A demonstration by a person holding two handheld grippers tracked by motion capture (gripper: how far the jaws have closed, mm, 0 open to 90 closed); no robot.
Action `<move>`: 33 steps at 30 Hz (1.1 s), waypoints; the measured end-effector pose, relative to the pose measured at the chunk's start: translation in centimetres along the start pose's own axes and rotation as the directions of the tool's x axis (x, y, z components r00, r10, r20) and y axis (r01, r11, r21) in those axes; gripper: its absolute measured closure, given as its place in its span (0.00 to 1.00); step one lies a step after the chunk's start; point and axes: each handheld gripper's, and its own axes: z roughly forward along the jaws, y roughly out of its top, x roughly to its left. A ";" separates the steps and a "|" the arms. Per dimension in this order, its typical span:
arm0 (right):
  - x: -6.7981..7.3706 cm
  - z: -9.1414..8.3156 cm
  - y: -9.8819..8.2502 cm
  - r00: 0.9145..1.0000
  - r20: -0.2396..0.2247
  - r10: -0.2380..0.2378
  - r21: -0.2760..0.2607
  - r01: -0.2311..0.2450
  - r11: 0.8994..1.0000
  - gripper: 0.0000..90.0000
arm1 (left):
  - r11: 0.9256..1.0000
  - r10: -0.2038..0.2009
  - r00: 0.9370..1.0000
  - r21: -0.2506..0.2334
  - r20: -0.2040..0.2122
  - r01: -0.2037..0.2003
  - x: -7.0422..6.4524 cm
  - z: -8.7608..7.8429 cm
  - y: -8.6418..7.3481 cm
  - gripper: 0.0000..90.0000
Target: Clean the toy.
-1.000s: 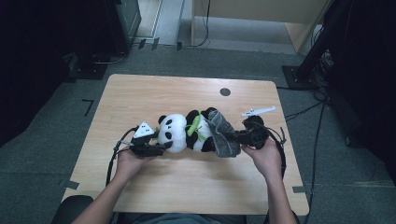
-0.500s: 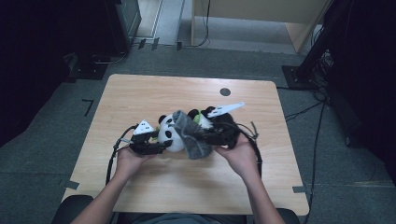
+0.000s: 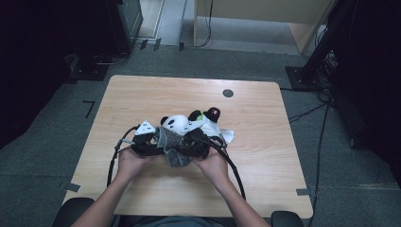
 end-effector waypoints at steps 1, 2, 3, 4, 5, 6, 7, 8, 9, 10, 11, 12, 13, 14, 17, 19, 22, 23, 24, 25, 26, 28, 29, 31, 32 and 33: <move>-0.2 -0.1 -0.4 1.000 -0.002 -0.006 -0.018 0.006 1.000 0.86 | 1.000 0.000 1.000 0.000 0.000 0.000 0.0 0.0 0.0 0.41; -0.3 -0.1 -0.6 1.000 0.003 -0.013 -0.022 0.013 1.000 0.86 | 1.000 0.000 1.000 0.000 -0.001 0.000 0.0 0.0 0.0 0.41; -0.4 -0.3 -0.9 1.000 0.013 -0.014 -0.018 0.014 1.000 0.86 | 1.000 0.001 1.000 0.000 0.000 -0.001 0.0 0.0 0.0 0.41; -0.5 -0.3 -1.0 1.000 0.017 -0.012 -0.014 0.012 1.000 0.86 | 1.000 0.004 1.000 0.000 -0.001 -0.004 0.0 0.0 0.0 0.41; -0.7 -0.5 -1.2 1.000 0.020 -0.010 -0.006 0.010 1.000 0.86 | 1.000 0.007 1.000 0.001 -0.003 -0.007 0.0 0.0 0.0 0.41; -0.8 -0.6 -1.4 1.000 0.024 -0.004 0.001 0.004 1.000 0.86 | 1.000 0.008 1.000 0.002 -0.003 -0.008 -0.1 0.0 0.0 0.41; -0.9 -0.7 -1.5 1.000 0.026 -0.005 0.005 0.005 1.000 0.86 | 1.000 0.011 1.000 0.003 -0.005 -0.011 -0.1 0.0 0.0 0.41; -1.0 -0.8 -1.8 1.000 0.029 -0.002 0.016 0.001 1.000 0.86 | 1.000 0.014 1.000 0.004 -0.006 -0.014 -0.1 0.0 0.0 0.41; -1.0 -0.9 -2.0 1.000 0.031 0.001 0.021 -0.002 1.000 0.86 | 1.000 0.016 1.000 0.005 -0.007 -0.016 -0.1 0.0 0.0 0.41; -1.1 -1.0 -2.1 0.999 0.032 0.003 0.027 -0.004 1.000 0.86 | 1.000 0.020 1.000 0.006 -0.007 -0.020 -0.2 0.1 0.0 0.41; -1.3 -1.2 -2.4 0.999 0.032 0.010 0.038 -0.011 0.999 0.86 | 1.000 0.022 1.000 0.006 -0.008 -0.022 -0.2 0.1 0.0 0.41; -1.4 -1.4 -2.5 0.999 0.036 0.015 0.043 -0.016 0.999 0.87 | 1.000 0.023 1.000 0.006 -0.008 -0.023 -0.2 0.1 0.0 0.42; -1.4 -1.5 -2.7 0.999 0.039 0.021 0.046 -0.023 0.999 0.86 | 1.000 0.023 1.000 0.007 -0.008 -0.023 -0.2 0.1 0.0 0.42; -1.5 -1.7 -2.9 0.999 0.041 0.027 0.052 -0.029 0.998 0.86 | 1.000 0.024 1.000 0.006 -0.009 -0.024 -0.2 0.1 0.0 0.42; -1.6 -2.3 -3.5 0.998 0.057 0.032 0.071 -0.036 0.997 0.86 | 1.000 0.024 1.000 0.006 -0.007 -0.024 -0.2 0.1 0.0 0.42; -1.7 -2.7 -3.9 0.997 0.065 0.033 0.071 -0.038 0.997 0.87 | 1.000 0.026 1.000 0.007 -0.009 -0.026 -0.3 0.1 0.0 0.42; -1.8 -3.5 -4.4 0.995 0.092 0.036 0.071 -0.043 0.997 0.86 | 1.000 0.021 1.000 0.007 -0.009 -0.021 -0.3 0.1 0.0 0.42; -1.8 -3.7 -4.6 0.994 0.097 0.043 0.070 -0.049 0.996 0.86 | 1.000 0.024 1.000 0.007 -0.010 -0.023 -0.3 0.1 0.0 0.42; -1.9 -3.9 -4.7 0.994 0.099 0.046 0.068 -0.052 0.996 0.86 | 1.000 0.027 1.000 0.009 -0.011 -0.027 -0.3 0.1 0.0 0.42; -2.0 -4.3 -5.0 0.993 0.102 0.055 0.065 -0.062 0.996 0.86 | 1.000 0.028 1.000 0.009 -0.011 -0.028 -0.3 0.1 0.0 0.42; -2.1 -4.5 -5.2 0.993 0.101 0.063 0.061 -0.069 0.996 0.86 | 1.000 0.029 1.000 0.009 -0.012 -0.029 -0.3 0.1 0.0 0.42; -2.4 -5.1 -5.5 0.992 0.100 0.083 0.055 -0.089 0.995 0.86 | 1.000 0.030 0.999 0.009 -0.013 -0.030 -0.3 0.1 0.0 0.42; -2.4 -5.3 -5.6 0.991 0.098 0.091 0.054 -0.097 0.994 0.86 | 0.999 0.033 0.999 0.010 -0.013 -0.032 -0.3 0.1 0.0 0.42; -2.7 -5.9 -6.0 0.990 0.102 0.101 0.049 -0.106 0.993 0.86 | 0.999 0.033 0.999 0.009 -0.013 -0.033 -0.3 0.1 0.0 0.42; -2.8 -6.1 -6.1 0.990 0.099 0.105 0.048 -0.110 0.993 0.86 | 0.999 0.033 0.999 0.009 -0.013 -0.033 -0.3 0.1 0.0 0.42; -2.9 -6.4 -6.3 0.989 0.100 0.111 0.044 -0.116 0.992 0.86 | 0.999 0.034 0.999 0.009 -0.013 -0.034 -0.3 0.1 0.0 0.42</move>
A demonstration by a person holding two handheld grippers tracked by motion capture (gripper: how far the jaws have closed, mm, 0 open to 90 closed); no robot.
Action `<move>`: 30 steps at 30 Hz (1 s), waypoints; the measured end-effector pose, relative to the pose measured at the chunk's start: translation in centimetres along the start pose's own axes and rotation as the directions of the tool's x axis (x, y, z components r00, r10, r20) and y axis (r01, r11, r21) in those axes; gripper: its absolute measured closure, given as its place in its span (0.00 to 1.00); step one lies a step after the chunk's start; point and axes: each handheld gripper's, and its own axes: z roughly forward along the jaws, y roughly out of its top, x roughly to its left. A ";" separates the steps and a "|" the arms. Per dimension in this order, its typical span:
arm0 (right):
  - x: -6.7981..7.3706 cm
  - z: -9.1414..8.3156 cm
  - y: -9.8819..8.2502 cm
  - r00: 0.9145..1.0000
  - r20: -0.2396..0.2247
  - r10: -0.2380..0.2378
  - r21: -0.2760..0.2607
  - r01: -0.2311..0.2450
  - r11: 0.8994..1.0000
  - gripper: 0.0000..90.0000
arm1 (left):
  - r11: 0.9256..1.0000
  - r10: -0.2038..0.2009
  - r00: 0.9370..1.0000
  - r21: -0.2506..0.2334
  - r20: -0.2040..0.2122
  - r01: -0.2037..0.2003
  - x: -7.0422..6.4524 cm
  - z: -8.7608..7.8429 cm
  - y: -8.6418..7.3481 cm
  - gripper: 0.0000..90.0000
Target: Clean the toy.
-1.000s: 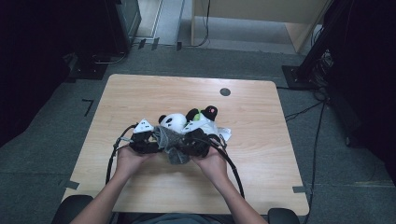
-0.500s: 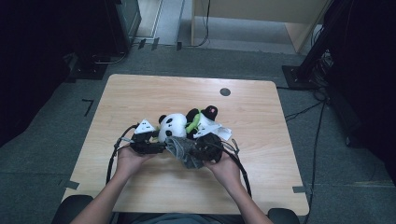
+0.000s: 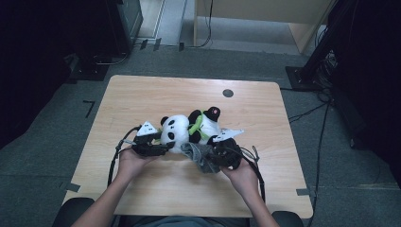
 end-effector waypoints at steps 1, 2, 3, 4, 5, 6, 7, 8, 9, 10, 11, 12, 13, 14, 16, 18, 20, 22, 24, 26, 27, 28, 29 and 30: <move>-0.1 -0.2 -0.1 1.000 0.003 0.003 -0.004 -0.003 1.000 0.86 | 1.000 0.001 1.000 0.000 0.000 -0.001 0.0 0.0 0.0 0.42; -0.3 -0.5 -0.2 1.000 0.005 0.010 -0.006 -0.010 1.000 0.86 | 1.000 0.001 1.000 0.001 0.000 -0.001 0.0 0.0 0.0 0.42; -0.3 -0.6 -0.3 1.000 0.007 0.013 -0.009 -0.013 1.000 0.86 | 1.000 0.000 1.000 0.001 0.000 0.000 0.0 0.0 0.0 0.42; -0.5 -0.9 -0.4 1.000 0.009 0.022 -0.014 -0.022 1.000 0.86 | 1.000 0.000 1.000 0.001 0.001 0.000 0.0 0.0 0.0 0.42; -0.6 -1.1 -0.4 1.000 0.011 0.025 -0.013 -0.024 1.000 0.86 | 1.000 0.000 1.000 0.000 0.001 0.000 0.0 0.0 0.0 0.42; -0.7 -1.3 -0.5 0.999 0.014 0.031 -0.014 -0.030 0.999 0.86 | 1.000 0.001 1.000 0.000 0.001 -0.001 0.0 0.0 0.0 0.42; -0.8 -1.5 -0.6 0.999 0.016 0.035 -0.012 -0.035 0.999 0.86 | 1.000 0.000 1.000 0.000 0.001 0.000 0.0 0.0 0.0 0.42; -0.9 -1.7 -0.7 0.999 0.022 0.038 -0.009 -0.038 0.999 0.86 | 1.000 -0.001 1.000 0.000 0.001 0.001 0.0 0.0 0.0 0.42; -1.0 -1.9 -0.8 0.999 0.026 0.046 -0.004 -0.046 0.999 0.86 | 1.000 -0.002 1.000 0.000 0.001 0.002 0.0 0.0 0.0 0.42; -1.1 -2.0 -0.9 0.998 0.031 0.046 -0.002 -0.046 0.999 0.86 | 1.000 -0.002 1.000 0.000 0.001 0.002 0.0 0.0 0.0 0.42; -1.2 -2.1 -1.0 0.998 0.039 0.045 0.001 -0.045 0.999 0.86 | 1.000 -0.003 1.000 0.000 0.001 0.003 0.0 0.0 0.0 0.42; -1.3 -2.3 -1.2 0.997 0.050 0.054 0.008 -0.054 0.998 0.86 | 1.000 -0.002 1.000 0.000 0.001 0.002 0.0 0.0 0.0 0.42; -1.5 -2.5 -1.4 0.997 0.055 0.060 0.010 -0.061 0.998 0.86 | 1.000 -0.002 1.000 0.000 0.002 0.002 0.0 0.0 0.0 0.42; -1.6 -2.7 -1.5 0.996 0.060 0.064 0.009 -0.065 0.998 0.86 | 1.000 -0.002 1.000 0.000 0.002 0.002 0.0 0.0 0.0 0.42; -1.9 -3.1 -1.8 0.995 0.067 0.077 0.010 -0.078 0.997 0.86 | 1.000 -0.001 1.000 0.000 0.002 0.001 0.0 0.0 0.0 0.42; -1.8 -3.3 -1.8 0.995 0.044 0.084 0.006 -0.085 0.996 0.86 | 1.000 -0.001 1.000 0.000 0.002 0.001 0.0 0.0 0.0 0.42; -1.1 -3.4 -1.5 0.998 -0.002 0.070 -0.016 -0.070 0.997 0.86 | 1.000 0.001 1.000 0.001 0.001 -0.001 0.0 0.0 0.0 0.42; -0.1 -3.3 -0.8 0.999 -0.011 0.043 -0.021 -0.043 0.999 0.86 | 1.000 0.000 1.000 0.002 0.001 0.000 -0.1 0.0 0.0 0.42; 0.9 -3.0 0.2 1.000 -0.028 0.015 -0.027 -0.015 1.000 0.86 | 1.000 -0.001 1.000 0.001 0.001 0.001 -0.1 0.0 0.0 0.42; 1.9 -2.3 1.2 0.999 -0.046 -0.015 -0.029 0.014 0.999 0.86 | 1.000 -0.001 1.000 0.001 0.000 0.001 -0.1 0.0 0.0 0.42; 2.3 -1.9 1.7 0.998 -0.054 -0.026 -0.024 0.025 0.999 0.86 | 1.000 -0.001 1.000 0.001 0.001 0.001 -0.1 0.0 0.0 0.42; 2.7 -1.4 2.1 0.997 -0.068 -0.037 -0.025 0.036 0.999 0.86 | 1.000 -0.001 1.000 0.000 0.001 0.001 -0.1 0.0 0.0 0.42; 3.0 -1.0 2.5 0.996 -0.084 -0.044 -0.027 0.042 0.999 0.86 | 1.000 0.000 1.000 0.000 0.001 0.000 -0.1 0.0 0.0 0.42; 3.5 -0.3 3.0 0.993 -0.103 -0.055 -0.031 0.052 0.998 0.86 | 1.000 0.000 1.000 0.001 0.001 0.000 -0.1 0.0 0.0 0.42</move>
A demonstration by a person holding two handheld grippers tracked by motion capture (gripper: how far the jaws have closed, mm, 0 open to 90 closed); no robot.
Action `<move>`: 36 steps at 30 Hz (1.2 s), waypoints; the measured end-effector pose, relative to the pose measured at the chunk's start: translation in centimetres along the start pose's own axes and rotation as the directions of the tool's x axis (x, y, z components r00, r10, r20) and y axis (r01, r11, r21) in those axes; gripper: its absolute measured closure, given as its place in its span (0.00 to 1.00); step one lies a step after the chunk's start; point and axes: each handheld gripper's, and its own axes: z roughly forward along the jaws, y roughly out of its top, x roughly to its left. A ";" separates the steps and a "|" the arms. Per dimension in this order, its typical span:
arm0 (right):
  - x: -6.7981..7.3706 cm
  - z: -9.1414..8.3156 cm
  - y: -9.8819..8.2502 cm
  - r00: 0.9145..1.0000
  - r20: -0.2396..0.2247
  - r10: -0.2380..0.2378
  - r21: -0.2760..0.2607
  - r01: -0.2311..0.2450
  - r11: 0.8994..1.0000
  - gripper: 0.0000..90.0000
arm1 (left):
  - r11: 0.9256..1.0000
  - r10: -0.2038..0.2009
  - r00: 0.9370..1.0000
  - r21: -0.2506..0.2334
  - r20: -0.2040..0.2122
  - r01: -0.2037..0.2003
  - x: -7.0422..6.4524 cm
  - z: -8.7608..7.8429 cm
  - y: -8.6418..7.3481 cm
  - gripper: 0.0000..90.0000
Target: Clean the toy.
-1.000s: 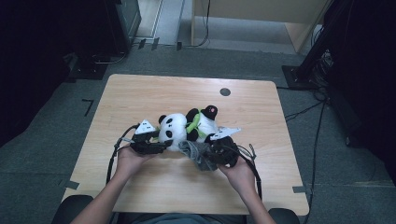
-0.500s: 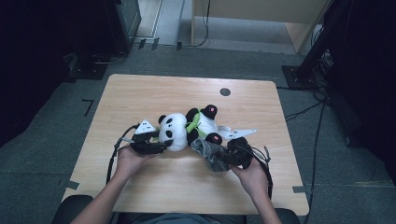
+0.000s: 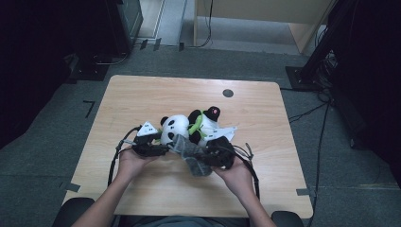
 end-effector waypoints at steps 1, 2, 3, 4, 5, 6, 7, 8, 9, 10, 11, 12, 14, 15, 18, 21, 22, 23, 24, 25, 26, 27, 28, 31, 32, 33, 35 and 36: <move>0.3 0.6 0.4 1.000 -0.013 -0.006 -0.002 0.006 1.000 0.86 | 1.000 -0.001 1.000 0.000 0.000 0.001 0.0 0.0 0.0 0.42; 0.5 1.2 0.8 1.000 -0.028 -0.008 -0.009 0.008 1.000 0.86 | 1.000 0.000 1.000 0.000 0.000 0.000 0.0 0.0 0.0 0.42; 0.6 1.7 1.0 0.999 -0.038 -0.008 -0.014 0.008 1.000 0.86 | 1.000 -0.001 1.000 0.000 0.001 0.001 0.0 0.0 0.0 0.42; 0.7 2.4 1.3 0.999 -0.047 -0.005 -0.015 0.005 1.000 0.86 | 1.000 0.000 1.000 0.001 0.000 0.000 0.0 0.0 0.0 0.42; 0.7 3.2 1.5 0.998 -0.062 0.002 -0.006 -0.003 1.000 0.86 | 1.000 -0.001 1.000 0.000 0.001 0.001 0.0 0.0 0.0 0.42; 0.6 3.9 1.6 0.998 -0.065 0.004 0.003 -0.003 1.000 0.86 | 1.000 0.001 1.000 0.001 0.001 -0.001 0.0 0.0 0.0 0.42; 0.4 4.5 1.6 0.998 -0.066 0.016 0.010 -0.016 1.000 0.86 | 1.000 0.000 1.000 0.001 0.001 0.000 0.0 0.0 0.0 0.42; 0.2 5.0 1.6 0.998 -0.066 0.025 0.013 -0.025 1.000 0.86 | 1.000 0.000 1.000 0.002 0.001 0.000 0.0 0.0 0.0 0.42; 0.0 5.4 1.6 0.997 -0.063 0.038 0.011 -0.038 0.999 0.86 | 1.000 0.000 1.000 0.002 0.000 0.000 0.0 0.0 0.0 0.42; -0.2 5.7 1.6 0.997 -0.058 0.049 0.010 -0.049 0.999 0.86 | 1.000 0.000 1.000 0.002 -0.001 0.000 0.0 0.0 0.0 0.42; -0.3 5.9 1.6 0.998 -0.052 0.047 0.009 -0.047 0.999 0.86 | 1.000 -0.001 1.000 0.002 -0.002 0.001 0.0 0.0 0.0 0.42; -0.5 6.1 1.6 0.998 -0.045 0.048 0.008 -0.048 0.999 0.86 | 1.000 -0.002 1.000 0.001 -0.004 0.002 0.0 0.0 0.0 0.42; -1.0 6.4 1.4 0.998 -0.041 0.048 0.003 -0.048 0.999 0.87 | 1.000 0.000 1.000 0.002 -0.005 0.000 0.0 0.0 0.0 0.42; -1.1 6.5 1.3 0.998 -0.044 0.055 0.002 -0.055 0.999 0.87 | 1.000 0.002 1.000 0.002 -0.005 -0.002 0.0 0.0 0.0 0.42; -1.5 6.3 0.8 0.999 -0.027 0.044 0.001 -0.044 0.999 0.86 | 1.000 0.008 1.000 0.006 -0.007 -0.008 0.0 0.0 0.0 0.42; -2.0 5.8 0.1 0.998 -0.010 0.064 0.011 -0.064 0.998 0.86 | 1.000 0.008 1.000 0.006 -0.006 -0.008 0.0 0.0 0.0 0.42; -2.2 5.6 -0.1 0.998 -0.002 0.068 0.016 -0.068 0.998 0.86 | 1.000 0.009 1.000 0.006 -0.006 -0.009 0.0 0.0 0.0 0.42; -2.4 5.4 -0.3 0.997 0.010 0.070 0.023 -0.071 0.997 0.86 | 1.000 0.009 1.000 0.006 -0.006 -0.009 0.0 0.0 0.0 0.42; -2.6 5.1 -0.5 0.997 0.021 0.075 0.024 -0.076 0.997 0.86 | 1.000 0.009 1.000 0.005 -0.005 -0.008 0.0 0.0 0.0 0.42; -2.8 4.8 -0.6 0.996 0.027 0.082 0.024 -0.083 0.996 0.86 | 1.000 0.008 1.000 0.005 -0.004 -0.008 0.0 0.0 0.0 0.42; -3.0 4.3 -0.8 0.996 0.034 0.086 0.020 -0.087 0.996 0.86 | 1.000 0.006 1.000 0.003 -0.003 -0.006 -0.1 0.0 0.0 0.42; -3.1 4.0 -0.9 0.995 0.041 0.091 0.022 -0.092 0.996 0.86 | 1.000 0.005 1.000 0.003 -0.002 -0.005 -0.1 0.1 0.0 0.42; -3.2 3.7 -1.0 0.995 0.044 0.087 0.021 -0.087 0.996 0.86 | 1.000 0.005 1.000 0.004 -0.002 -0.005 -0.1 0.1 0.0 0.42; -3.3 3.2 -1.2 0.995 0.071 0.068 0.031 -0.070 0.997 0.86 | 1.000 0.009 1.000 0.005 -0.003 -0.009 -0.1 0.1 0.0 0.42; -3.2 3.0 -1.3 0.995 0.075 0.066 0.033 -0.068 0.997 0.87 | 1.000 0.009 1.000 0.005 -0.003 -0.009 -0.1 0.1 0.0 0.42; -3.2 2.8 -1.4 0.995 0.080 0.060 0.033 -0.063 0.998 0.87 | 1.000 0.009 1.000 0.005 -0.002 -0.009 -0.1 0.1 0.0 0.42; -3.1 2.3 -1.5 0.994 0.103 0.046 0.031 -0.050 0.998 0.86 | 1.000 0.009 1.000 0.005 -0.003 -0.009 -0.1 0.1 0.0 0.43; -3.1 2.0 -1.6 0.992 0.114 0.048 0.030 -0.052 0.998 0.86 | 1.000 0.011 1.000 0.006 -0.003 -0.011 -0.1 0.1 0.0 0.42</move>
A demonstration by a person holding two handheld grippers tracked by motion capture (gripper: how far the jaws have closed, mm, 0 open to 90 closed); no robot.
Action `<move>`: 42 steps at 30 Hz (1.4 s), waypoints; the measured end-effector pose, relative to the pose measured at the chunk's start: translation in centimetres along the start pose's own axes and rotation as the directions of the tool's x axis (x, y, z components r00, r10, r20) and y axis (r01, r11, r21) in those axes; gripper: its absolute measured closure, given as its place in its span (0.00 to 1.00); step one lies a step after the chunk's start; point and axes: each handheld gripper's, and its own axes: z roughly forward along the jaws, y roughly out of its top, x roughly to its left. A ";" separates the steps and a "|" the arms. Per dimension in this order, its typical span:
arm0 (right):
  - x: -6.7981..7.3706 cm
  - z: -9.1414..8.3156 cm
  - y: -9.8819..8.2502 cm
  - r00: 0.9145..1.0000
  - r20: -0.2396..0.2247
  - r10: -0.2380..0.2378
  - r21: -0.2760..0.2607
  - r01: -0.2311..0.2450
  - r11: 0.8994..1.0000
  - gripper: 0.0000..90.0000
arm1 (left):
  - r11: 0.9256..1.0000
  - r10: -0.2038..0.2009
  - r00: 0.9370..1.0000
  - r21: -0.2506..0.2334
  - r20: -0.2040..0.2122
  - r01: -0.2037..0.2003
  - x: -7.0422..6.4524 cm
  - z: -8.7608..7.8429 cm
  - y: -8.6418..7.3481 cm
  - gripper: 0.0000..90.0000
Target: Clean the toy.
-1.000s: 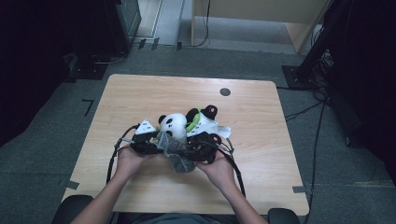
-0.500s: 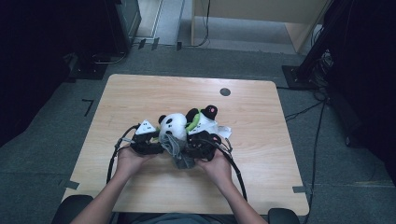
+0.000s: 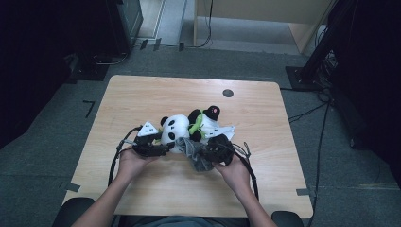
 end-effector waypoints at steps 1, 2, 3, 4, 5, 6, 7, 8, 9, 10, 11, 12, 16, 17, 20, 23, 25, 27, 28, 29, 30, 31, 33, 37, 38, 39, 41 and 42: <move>-0.2 -0.5 -0.1 1.000 0.012 0.006 -0.003 -0.006 1.000 0.86 | 1.000 0.001 1.000 0.000 -0.001 -0.001 0.0 0.0 0.0 0.43; -0.5 -0.9 -0.3 1.000 0.017 0.011 -0.009 -0.011 1.000 0.86 | 1.000 0.000 1.000 0.000 -0.001 0.000 0.0 0.0 0.0 0.43; -0.7 -1.2 -0.4 1.000 0.019 0.023 -0.010 -0.023 1.000 0.86 | 1.000 -0.001 1.000 0.000 -0.001 0.001 0.0 0.0 0.0 0.43; -1.0 -1.6 -0.6 1.000 0.019 0.025 -0.016 -0.025 1.000 0.86 | 1.000 -0.001 1.000 -0.001 -0.002 0.001 0.0 0.0 0.0 0.43; -1.3 -1.9 -0.8 0.999 0.016 0.032 -0.017 -0.032 0.999 0.86 | 1.000 0.000 1.000 -0.001 -0.003 0.000 -0.1 0.0 0.0 0.43; -1.4 -2.1 -1.0 0.999 0.014 0.035 -0.016 -0.034 0.999 0.86 | 1.000 0.000 1.000 -0.001 -0.003 0.000 -0.1 0.0 0.0 0.43; -1.5 -2.3 -1.2 0.999 0.019 0.038 -0.013 -0.038 0.999 0.86 | 1.000 0.001 1.000 -0.001 -0.003 -0.001 -0.1 0.0 0.0 0.43; -1.5 -2.4 -1.4 0.999 0.022 0.036 -0.011 -0.036 0.999 0.86 | 1.000 0.002 1.000 -0.001 -0.003 -0.002 -0.1 0.0 0.0 0.43; -1.7 -2.5 -1.6 0.999 0.024 0.037 -0.008 -0.037 0.999 0.86 | 1.000 0.002 1.000 -0.001 -0.003 -0.002 -0.1 0.0 0.0 0.43; -1.9 -2.6 -1.8 0.999 0.027 0.042 -0.005 -0.042 0.999 0.86 | 1.000 0.002 1.000 0.000 -0.003 -0.002 -0.1 0.0 0.0 0.43; -2.1 -2.8 -2.1 0.998 0.027 0.050 -0.004 -0.050 0.999 0.86 | 1.000 0.003 1.000 0.000 -0.004 -0.003 -0.1 0.0 0.0 0.43; -2.3 -2.9 -2.2 0.998 0.031 0.058 0.004 -0.058 0.998 0.86 | 1.000 0.003 1.000 0.000 -0.003 -0.003 -0.1 0.0 0.0 0.43; -3.3 -3.3 -2.9 0.995 0.029 0.091 0.015 -0.091 0.996 0.85 | 1.000 0.001 1.000 0.000 -0.003 -0.001 -0.1 0.0 0.0 0.43; -3.5 -3.3 -3.0 0.995 0.028 0.092 0.019 -0.092 0.996 0.85 | 1.000 0.002 1.000 -0.001 -0.003 -0.002 -0.1 0.0 0.0 0.42; -4.0 -3.4 -3.3 0.994 0.030 0.105 0.034 -0.106 0.994 0.85 | 1.000 0.002 1.000 0.000 -0.004 -0.002 -0.1 0.0 0.0 0.43; -4.5 -3.4 -3.5 0.993 0.029 0.116 0.047 -0.117 0.992 0.85 | 1.000 0.003 1.000 -0.002 -0.005 -0.003 -0.1 0.0 0.0 0.43; -5.0 -3.6 -3.6 0.991 0.024 0.135 0.058 -0.136 0.989 0.85 | 1.000 0.002 1.000 -0.002 -0.004 -0.002 -0.1 0.0 0.0 0.43; -5.4 -3.8 -3.6 0.989 0.035 0.144 0.067 -0.146 0.987 0.85 | 1.000 0.001 1.000 -0.002 -0.004 -0.001 -0.1 0.0 0.0 0.43; -5.6 -3.9 -3.7 0.988 0.039 0.148 0.071 -0.150 0.986 0.85 | 1.000 0.001 1.000 -0.002 -0.004 -0.001 -0.1 0.0 0.0 0.43; -5.8 -4.0 -3.7 0.987 0.041 0.153 0.076 -0.155 0.985 0.85 | 1.000 0.001 1.000 -0.002 -0.004 -0.001 -0.1 0.0 0.0 0.43; -6.0 -4.1 -3.7 0.987 0.050 0.155 0.079 -0.158 0.984 0.85 | 1.000 0.002 1.000 -0.002 -0.004 -0.002 -0.1 0.0 0.0 0.43; -6.2 -4.1 -3.7 0.986 0.056 0.154 0.079 -0.158 0.984 0.85 | 1.000 0.002 1.000 -0.002 -0.003 -0.002 -0.1 0.0 0.0 0.43; -6.8 -4.3 -3.8 0.984 0.074 0.162 0.082 -0.168 0.982 0.85 | 1.000 0.002 1.000 -0.002 -0.003 -0.002 -0.1 0.0 0.0 0.43; -7.5 -4.7 -3.9 0.980 0.076 0.182 0.067 -0.187 0.980 0.85 | 1.000 0.000 1.000 -0.002 -0.002 0.000 0.0 0.0 0.0 0.43; -7.6 -4.9 -3.9 0.980 0.077 0.186 0.063 -0.191 0.980 0.85 | 1.000 0.000 1.000 -0.002 -0.002 0.000 0.0 0.0 0.0 0.43; -7.7 -5.0 -3.9 0.978 0.083 0.191 0.058 -0.196 0.979 0.85 | 1.000 0.001 1.000 -0.002 -0.002 -0.001 0.0 0.0 0.0 0.43; -8.0 -5.2 -3.8 0.976 0.094 0.197 0.056 -0.203 0.978 0.85 | 1.000 0.002 1.000 -0.002 -0.002 -0.002 0.0 0.0 -0.1 0.43; -8.2 -5.4 -3.8 0.974 0.103 0.201 0.050 -0.207 0.977 0.85 | 1.000 0.003 1.000 -0.002 -0.002 -0.003 -0.1 0.0 -0.1 0.43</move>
